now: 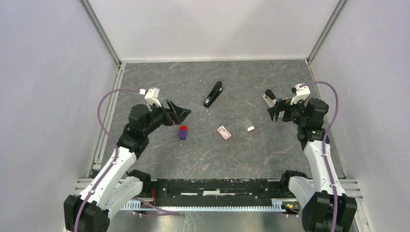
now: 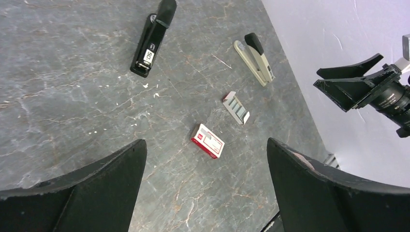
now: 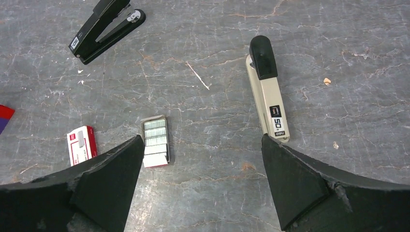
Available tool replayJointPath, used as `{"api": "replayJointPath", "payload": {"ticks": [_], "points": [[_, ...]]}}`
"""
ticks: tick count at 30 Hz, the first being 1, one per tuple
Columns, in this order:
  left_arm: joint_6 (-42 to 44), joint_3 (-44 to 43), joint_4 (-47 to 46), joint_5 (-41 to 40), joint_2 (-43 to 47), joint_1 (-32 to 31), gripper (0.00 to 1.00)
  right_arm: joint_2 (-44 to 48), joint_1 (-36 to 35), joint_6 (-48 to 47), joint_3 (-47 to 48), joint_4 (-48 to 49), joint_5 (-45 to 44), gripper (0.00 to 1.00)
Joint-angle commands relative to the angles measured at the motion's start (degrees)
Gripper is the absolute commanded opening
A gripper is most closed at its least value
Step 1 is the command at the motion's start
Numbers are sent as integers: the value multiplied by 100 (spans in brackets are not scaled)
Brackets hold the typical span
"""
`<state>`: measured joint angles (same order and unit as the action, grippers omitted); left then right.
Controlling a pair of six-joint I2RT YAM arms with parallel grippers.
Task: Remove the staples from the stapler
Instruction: Pick up the stapler from the center of the board.
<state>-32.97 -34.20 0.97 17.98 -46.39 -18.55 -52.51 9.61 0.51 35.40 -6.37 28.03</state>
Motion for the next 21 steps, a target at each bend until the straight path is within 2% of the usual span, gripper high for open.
{"api": "replayJointPath", "payload": {"ticks": [1, 10, 13, 16, 18, 21], "points": [[-583, 120, -966, 367, -363, 20, 100, 88, 6, 144, 240, 230, -84, 98], [-833, -59, -1372, 382, -1303, -64, 100, 181, 6, -245, -14, 447, 656, 98], [-698, -215, -1361, 218, -1594, -223, 100, 240, -3, -582, -259, 669, 1330, 98], [-325, -576, -961, -155, -1980, -481, 100, 284, -43, -1562, -474, 692, 2301, 98], [-69, -899, -637, -436, -2279, -632, 100, 275, -135, -2299, -422, 210, 2737, 98], [283, -1335, -357, -635, -2736, -789, 100, 256, -235, -2909, -297, -303, 2989, 98]]}}
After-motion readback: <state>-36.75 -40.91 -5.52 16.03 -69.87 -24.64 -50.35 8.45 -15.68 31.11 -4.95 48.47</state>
